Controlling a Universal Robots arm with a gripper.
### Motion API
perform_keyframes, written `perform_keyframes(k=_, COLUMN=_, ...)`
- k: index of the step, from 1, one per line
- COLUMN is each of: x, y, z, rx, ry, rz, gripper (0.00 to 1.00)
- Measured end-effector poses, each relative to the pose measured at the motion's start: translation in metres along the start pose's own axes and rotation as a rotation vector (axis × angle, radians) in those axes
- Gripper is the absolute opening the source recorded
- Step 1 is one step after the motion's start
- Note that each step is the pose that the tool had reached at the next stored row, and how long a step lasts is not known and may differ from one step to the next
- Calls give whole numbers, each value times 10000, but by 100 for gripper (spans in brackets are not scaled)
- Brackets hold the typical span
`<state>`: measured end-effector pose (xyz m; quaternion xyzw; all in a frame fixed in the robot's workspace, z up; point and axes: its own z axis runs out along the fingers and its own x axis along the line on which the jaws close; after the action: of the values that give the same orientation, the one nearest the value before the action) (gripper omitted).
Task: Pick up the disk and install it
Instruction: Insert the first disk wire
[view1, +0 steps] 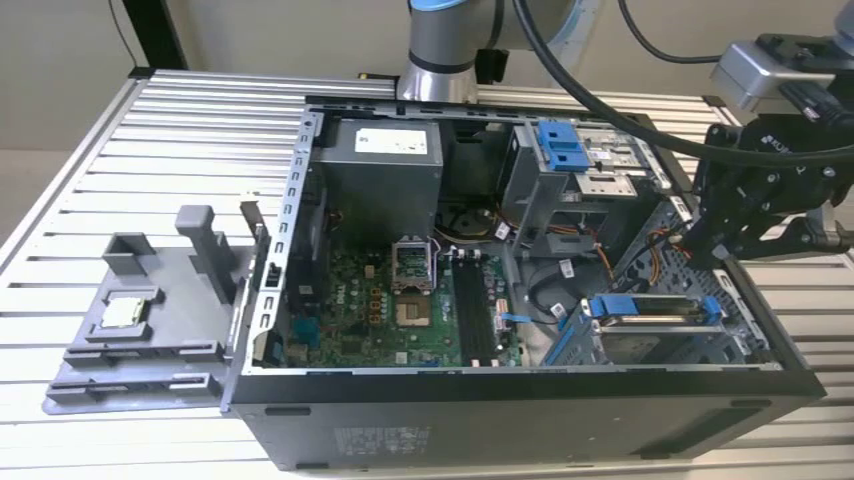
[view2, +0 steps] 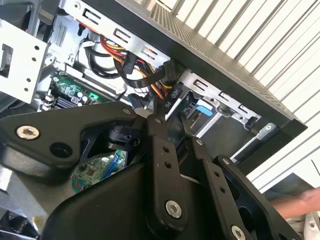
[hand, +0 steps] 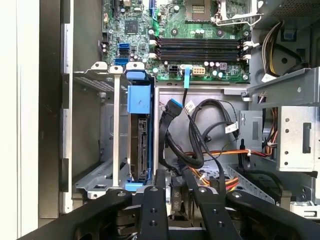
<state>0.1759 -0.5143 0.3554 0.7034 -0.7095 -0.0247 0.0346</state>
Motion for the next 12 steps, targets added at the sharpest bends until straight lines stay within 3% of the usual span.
perform_keyframes(k=6, x=1, y=53, z=3, rx=17, ry=2, rz=0, gripper=0)
perform_keyframes(k=7, x=1, y=56, z=3, rx=18, ry=0, rz=0, gripper=100)
perform_keyframes(k=12, x=-8, y=61, z=3, rx=21, ry=5, rz=0, gripper=100)
